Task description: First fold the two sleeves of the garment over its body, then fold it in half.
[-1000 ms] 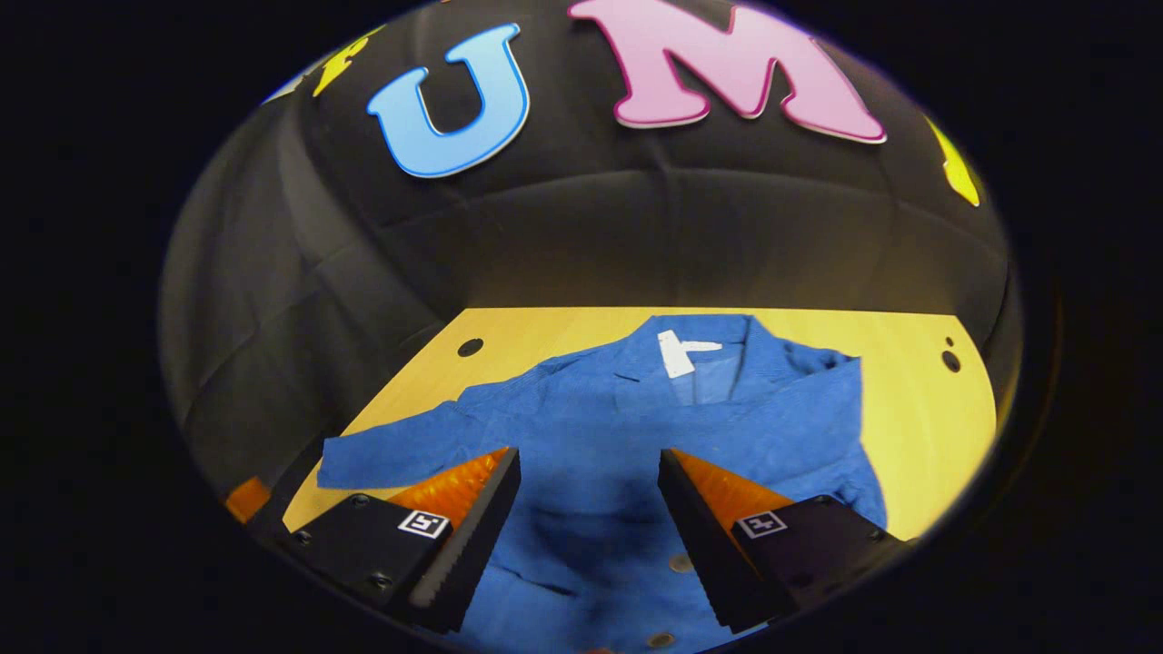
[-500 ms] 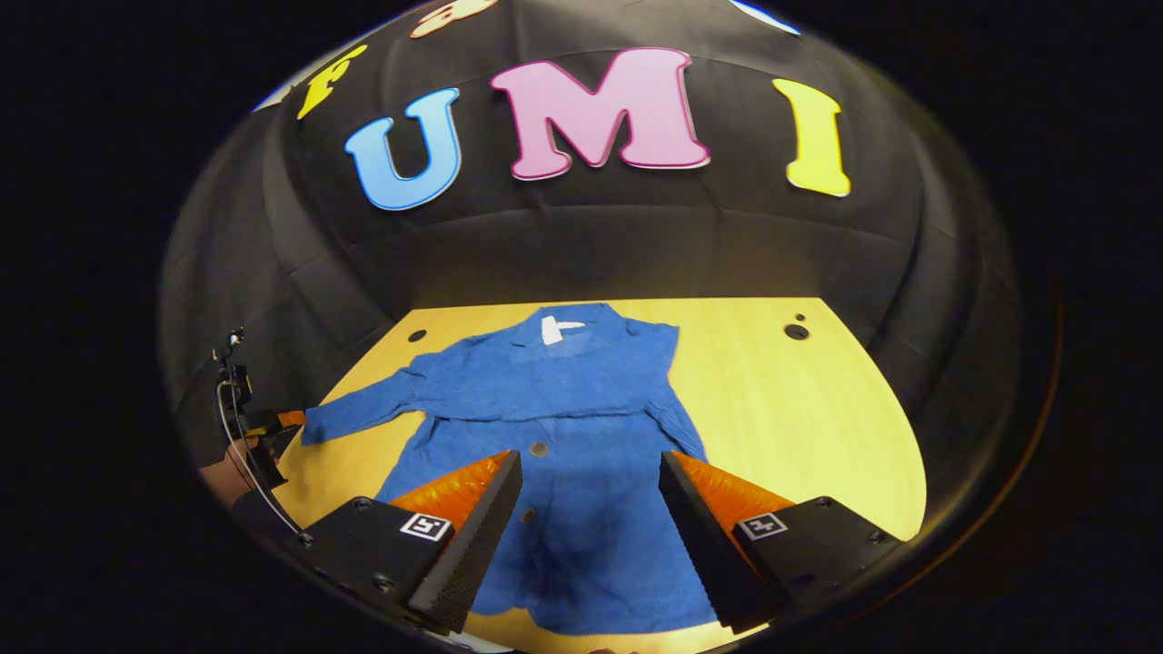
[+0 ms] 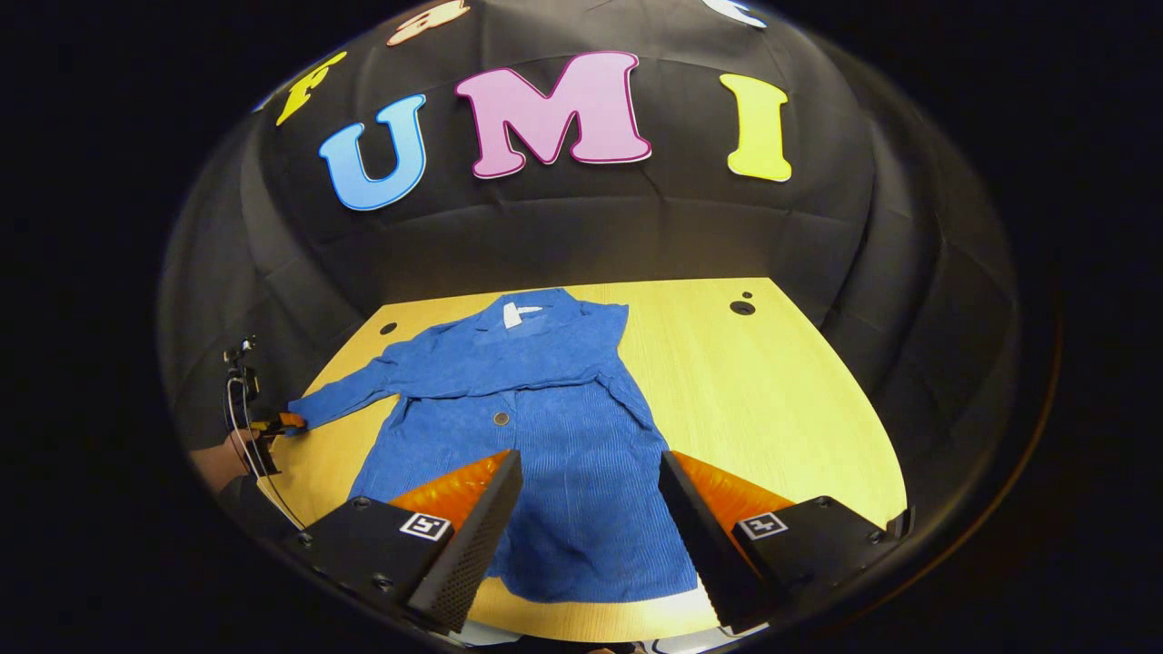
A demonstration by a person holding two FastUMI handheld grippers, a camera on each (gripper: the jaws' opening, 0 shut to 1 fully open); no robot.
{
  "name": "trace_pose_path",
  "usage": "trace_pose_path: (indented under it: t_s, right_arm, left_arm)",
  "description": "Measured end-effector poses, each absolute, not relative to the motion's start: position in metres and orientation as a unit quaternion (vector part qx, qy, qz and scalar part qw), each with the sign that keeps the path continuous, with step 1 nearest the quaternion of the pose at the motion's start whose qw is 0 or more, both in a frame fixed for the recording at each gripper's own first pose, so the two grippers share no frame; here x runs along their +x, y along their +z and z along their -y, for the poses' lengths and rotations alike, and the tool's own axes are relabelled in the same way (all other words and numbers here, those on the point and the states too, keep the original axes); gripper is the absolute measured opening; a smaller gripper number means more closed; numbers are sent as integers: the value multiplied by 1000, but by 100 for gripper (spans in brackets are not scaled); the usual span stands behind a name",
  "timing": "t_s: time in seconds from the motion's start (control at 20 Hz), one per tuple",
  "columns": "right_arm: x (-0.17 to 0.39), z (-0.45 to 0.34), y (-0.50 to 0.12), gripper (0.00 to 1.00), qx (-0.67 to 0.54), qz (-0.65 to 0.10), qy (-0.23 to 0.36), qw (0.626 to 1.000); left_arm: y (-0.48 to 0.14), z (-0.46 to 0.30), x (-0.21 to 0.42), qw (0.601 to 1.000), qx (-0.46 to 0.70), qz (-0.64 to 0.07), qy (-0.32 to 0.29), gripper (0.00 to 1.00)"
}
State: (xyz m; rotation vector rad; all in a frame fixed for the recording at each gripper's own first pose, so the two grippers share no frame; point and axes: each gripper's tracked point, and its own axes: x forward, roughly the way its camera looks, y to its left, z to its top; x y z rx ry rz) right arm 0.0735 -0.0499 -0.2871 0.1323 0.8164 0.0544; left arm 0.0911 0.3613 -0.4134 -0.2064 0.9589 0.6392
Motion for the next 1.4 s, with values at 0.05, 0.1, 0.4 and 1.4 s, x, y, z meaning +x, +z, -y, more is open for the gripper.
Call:
trace_pose_path:
  t_s: [0.05, 0.1, 0.4, 1.4]
  right_arm:
    - [70, 49, -289, 98, 64, -400, 28, 914]
    - [68, 47, -290, 98, 64, -403, 29, 913]
    - [62, 42, -300, 98, 63, -418, 30, 906]
    - [80, 68, -322, 98, 79, -408, 17, 909]
  left_arm:
    - [-414, -363, 91, 831, -99, -452, 309, 85]
    - [-412, -356, 93, 832, -112, -445, 312, 85]
    - [-414, -344, 100, 833, -149, -440, 301, 75]
    - [-317, -153, 245, 912, -206, -334, 122, 0]
